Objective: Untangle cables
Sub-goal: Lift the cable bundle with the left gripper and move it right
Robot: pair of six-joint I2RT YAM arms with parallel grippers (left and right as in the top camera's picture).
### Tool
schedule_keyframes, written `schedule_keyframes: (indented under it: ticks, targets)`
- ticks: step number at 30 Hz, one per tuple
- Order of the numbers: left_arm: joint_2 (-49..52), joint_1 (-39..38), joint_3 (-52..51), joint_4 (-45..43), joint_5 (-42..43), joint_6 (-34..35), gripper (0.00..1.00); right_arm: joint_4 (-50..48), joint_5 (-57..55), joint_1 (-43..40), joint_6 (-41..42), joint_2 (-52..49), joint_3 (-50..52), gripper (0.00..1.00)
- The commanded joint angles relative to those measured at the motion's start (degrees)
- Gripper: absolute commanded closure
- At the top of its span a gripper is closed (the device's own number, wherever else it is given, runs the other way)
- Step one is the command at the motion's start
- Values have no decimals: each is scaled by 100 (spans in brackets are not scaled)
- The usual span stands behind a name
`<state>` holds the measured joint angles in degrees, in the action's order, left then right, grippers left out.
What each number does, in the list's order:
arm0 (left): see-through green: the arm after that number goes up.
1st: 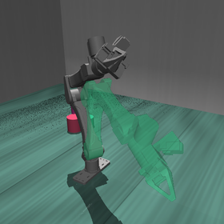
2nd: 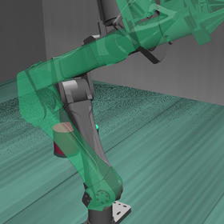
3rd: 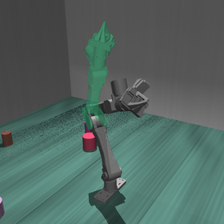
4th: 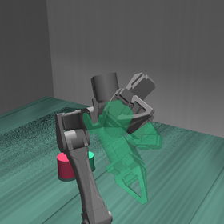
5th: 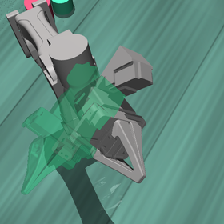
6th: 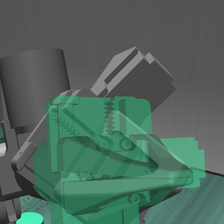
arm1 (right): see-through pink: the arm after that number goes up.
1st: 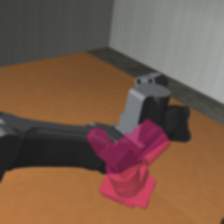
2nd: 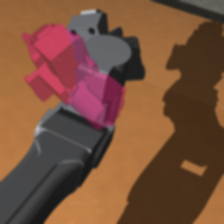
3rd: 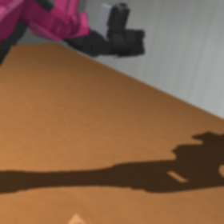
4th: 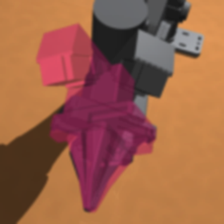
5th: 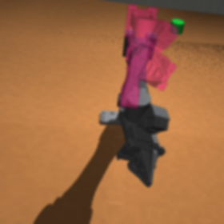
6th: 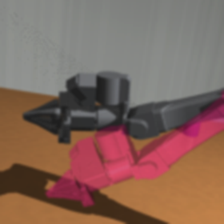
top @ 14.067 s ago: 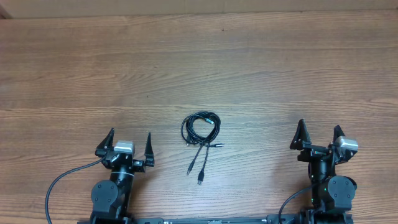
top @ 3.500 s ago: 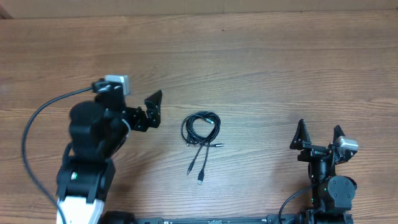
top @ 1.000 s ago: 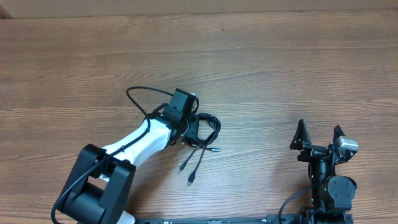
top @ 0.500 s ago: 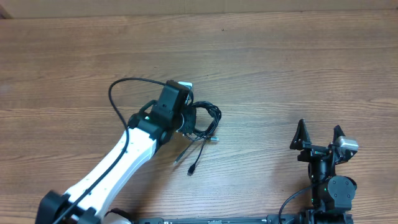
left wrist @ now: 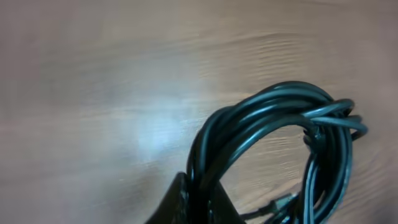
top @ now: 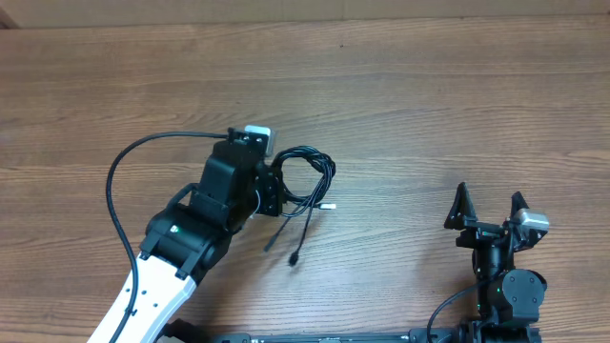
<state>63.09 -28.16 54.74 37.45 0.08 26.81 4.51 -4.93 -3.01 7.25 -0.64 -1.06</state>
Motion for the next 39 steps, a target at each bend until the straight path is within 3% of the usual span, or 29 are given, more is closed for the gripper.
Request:
schedule_keyframes:
  ticks: [1,3,5,11,12,14,18,20,23,25,29,30,34,39]
  targets:
    - [271,-44,105,398,-479,3169,96,-28,-37,-28,-7,20,61,0]
    - [645,-83,87,466,-470,4266,96,-28,-37,-28,-7,20,61,0]
    - [1010,-179,87,369,-455,4607,96,-31,-37,-28,-7,20,61,0]
    - [2295,-603,87,-302,-46,4256,96,-31,-37,-28,-7,20,61,0]
    - [2415,-636,90,-343,-20,3978,92,-28,-37,-28,-4,20,61,0]
    - [2577,-654,90,-365,4,3331,75,-28,-37,-28,-7,20,61,0]
    - [2575,-625,131,-350,-2,1609,15,-28,-37,-28,-7,20,61,0]
    - [2527,-590,208,-376,-17,509,6,-31,-37,-28,-4,20,61,0]
    - [2529,-584,254,-791,-125,-1449,7,-28,-37,-28,-7,20,61,0]
    - [2531,-584,254,-1086,-173,-3230,9,-28,-37,-28,-7,20,61,0]
    - [2542,-584,251,-1410,-166,-4839,14,-31,-37,-28,-7,20,61,0]
    - [2573,-584,254,-1491,-157,-5344,22,-28,-37,-28,-7,20,61,0]
    - [2787,-584,251,-1572,-153,-6360,35,-28,-37,-28,-4,20,61,0]
    - [3381,-586,251,-1836,-146,-6924,35,-28,-37,-28,-7,20,61,0]
